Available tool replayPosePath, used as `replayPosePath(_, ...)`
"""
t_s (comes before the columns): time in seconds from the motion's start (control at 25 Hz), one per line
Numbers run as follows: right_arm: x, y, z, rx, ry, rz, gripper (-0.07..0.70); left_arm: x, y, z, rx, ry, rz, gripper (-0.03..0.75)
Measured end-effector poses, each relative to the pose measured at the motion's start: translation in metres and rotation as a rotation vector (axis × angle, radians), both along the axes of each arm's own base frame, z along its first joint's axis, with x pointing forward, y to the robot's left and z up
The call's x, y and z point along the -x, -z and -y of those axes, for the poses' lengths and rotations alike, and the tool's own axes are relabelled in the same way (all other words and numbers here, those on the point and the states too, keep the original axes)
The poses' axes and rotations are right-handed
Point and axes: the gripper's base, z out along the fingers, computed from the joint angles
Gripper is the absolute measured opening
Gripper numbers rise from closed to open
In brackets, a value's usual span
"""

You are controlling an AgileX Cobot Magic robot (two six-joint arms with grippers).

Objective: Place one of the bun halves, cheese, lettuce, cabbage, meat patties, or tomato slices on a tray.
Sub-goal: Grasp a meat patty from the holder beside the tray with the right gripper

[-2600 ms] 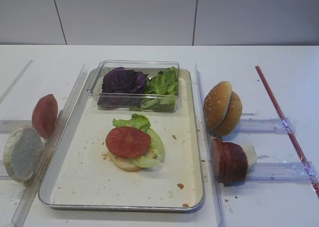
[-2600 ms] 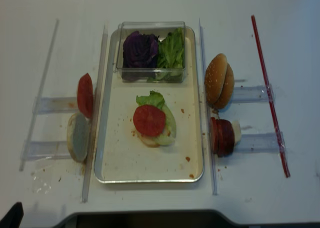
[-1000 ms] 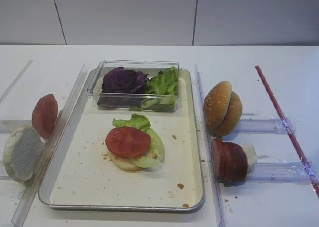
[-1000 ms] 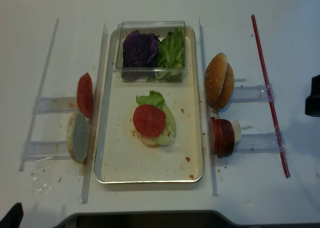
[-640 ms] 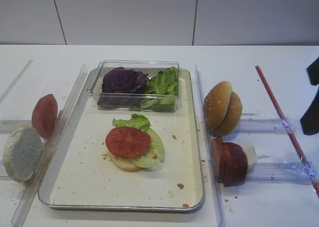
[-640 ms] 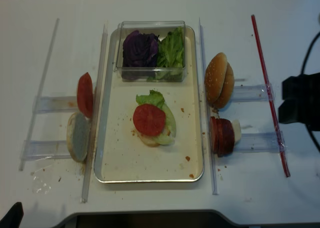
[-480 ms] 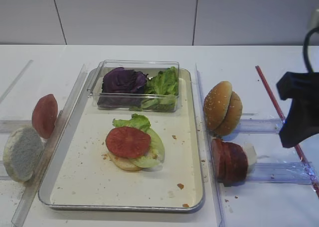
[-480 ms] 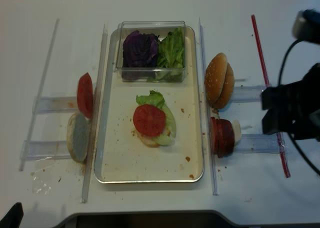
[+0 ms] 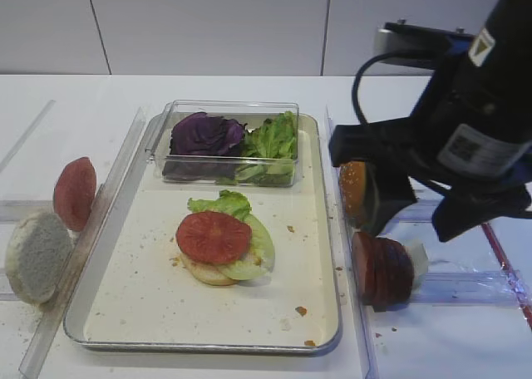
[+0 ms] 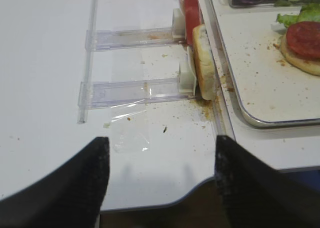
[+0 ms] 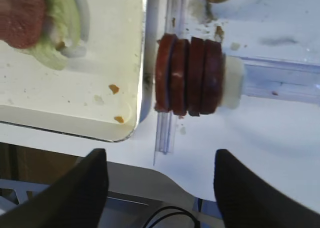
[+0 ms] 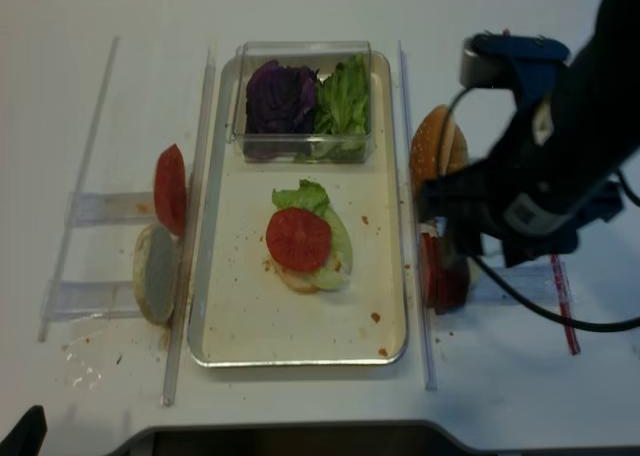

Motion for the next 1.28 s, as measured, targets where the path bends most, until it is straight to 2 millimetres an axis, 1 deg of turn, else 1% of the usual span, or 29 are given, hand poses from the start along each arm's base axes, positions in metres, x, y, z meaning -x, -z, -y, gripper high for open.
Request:
replayPosePath(0.16,-0.01,0.006,-0.02,0.005,-0.024,-0.007,0.477,0.0,0.0,0.0,0.0,0.0,0.0,0.433)
replayPosePath(0.32,-0.018,0.016,-0.033,0.019,-0.037,-0.026,0.477,0.0,0.0,0.0,0.0,0.0,0.0,0.433)
replayPosePath(0.52,-0.024,0.028,-0.038,0.048,-0.038,-0.052,0.477,0.0,0.0,0.0,0.0,0.0,0.0,0.433)
replayPosePath(1.0,-0.034,0.046,-0.046,0.057,-0.029,-0.074,0.477,0.0,0.0,0.0,0.0,0.0,0.0,0.433)
replayPosePath(1.12,-0.035,0.05,-0.047,0.063,-0.028,-0.085,0.477,0.0,0.0,0.0,0.0,0.0,0.0,0.433)
replayPosePath(1.28,-0.036,0.051,-0.048,0.056,-0.023,-0.085,0.477,0.0,0.0,0.0,0.0,0.0,0.0,0.433)
